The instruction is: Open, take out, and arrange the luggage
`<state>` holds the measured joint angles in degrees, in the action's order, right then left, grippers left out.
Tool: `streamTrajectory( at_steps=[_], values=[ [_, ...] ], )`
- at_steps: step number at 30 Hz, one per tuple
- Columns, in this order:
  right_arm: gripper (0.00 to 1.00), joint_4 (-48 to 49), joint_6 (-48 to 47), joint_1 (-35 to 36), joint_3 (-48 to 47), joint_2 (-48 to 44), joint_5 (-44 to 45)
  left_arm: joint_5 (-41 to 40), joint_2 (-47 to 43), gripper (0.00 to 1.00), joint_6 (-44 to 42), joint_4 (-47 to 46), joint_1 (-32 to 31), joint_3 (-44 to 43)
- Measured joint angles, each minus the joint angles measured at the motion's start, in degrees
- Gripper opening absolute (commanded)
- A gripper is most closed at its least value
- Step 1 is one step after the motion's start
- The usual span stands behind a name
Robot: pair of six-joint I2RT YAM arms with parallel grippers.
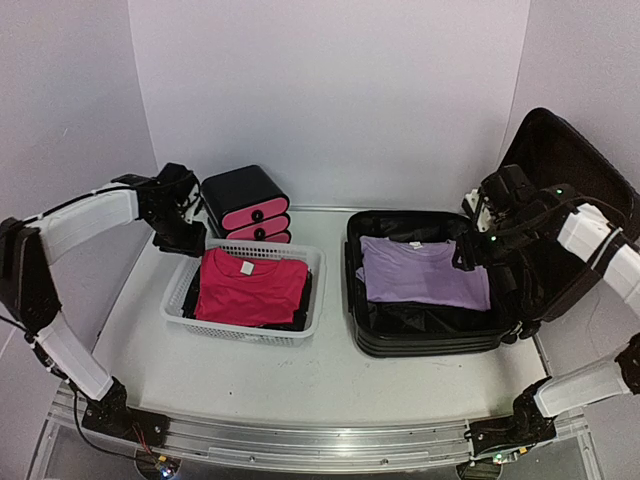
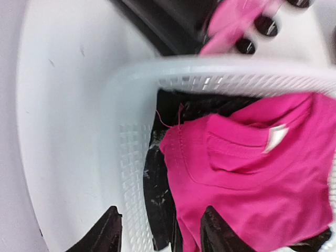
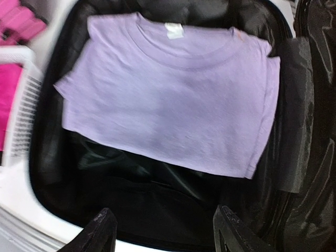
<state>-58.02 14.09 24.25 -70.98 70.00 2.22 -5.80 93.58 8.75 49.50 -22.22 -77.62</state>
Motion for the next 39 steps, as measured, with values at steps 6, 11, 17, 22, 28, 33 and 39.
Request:
streamTrajectory(
  at_steps=[6,11,17,22,28,33,39],
  values=[
    [0.68,-3.4,-1.9,7.1,-5.4,13.4,7.5,6.2,-16.0,0.68,1.4,-0.7,0.2,0.1],
    [0.67,-3.5,-4.7,13.9,-12.3,26.0,9.6,21.6,-21.0,0.74,8.0,-8.6,-0.1,3.8],
    [0.62,-1.1,-8.6,17.3,-16.2,33.6,5.9,35.3,-19.3,0.74,16.3,-17.6,-3.2,11.1],
    [0.59,3.0,-8.5,17.1,-16.3,36.4,3.1,38.4,-18.1,0.74,19.0,-21.3,-6.7,12.3],
    [0.60,5.6,-11.1,16.9,-16.2,37.5,2.9,39.5,-17.1,0.74,19.9,-24.0,-8.9,12.8],
    [0.67,7.8,-20.8,16.9,-13.5,37.2,1.8,39.7,-16.3,0.74,19.9,-24.2,-9.0,13.9],
    [0.72,9.6,-33.7,16.5,-9.4,35.6,-1.4,39.9,-15.2,0.74,19.9,-24.6,-9.4,14.0]
  ],
)
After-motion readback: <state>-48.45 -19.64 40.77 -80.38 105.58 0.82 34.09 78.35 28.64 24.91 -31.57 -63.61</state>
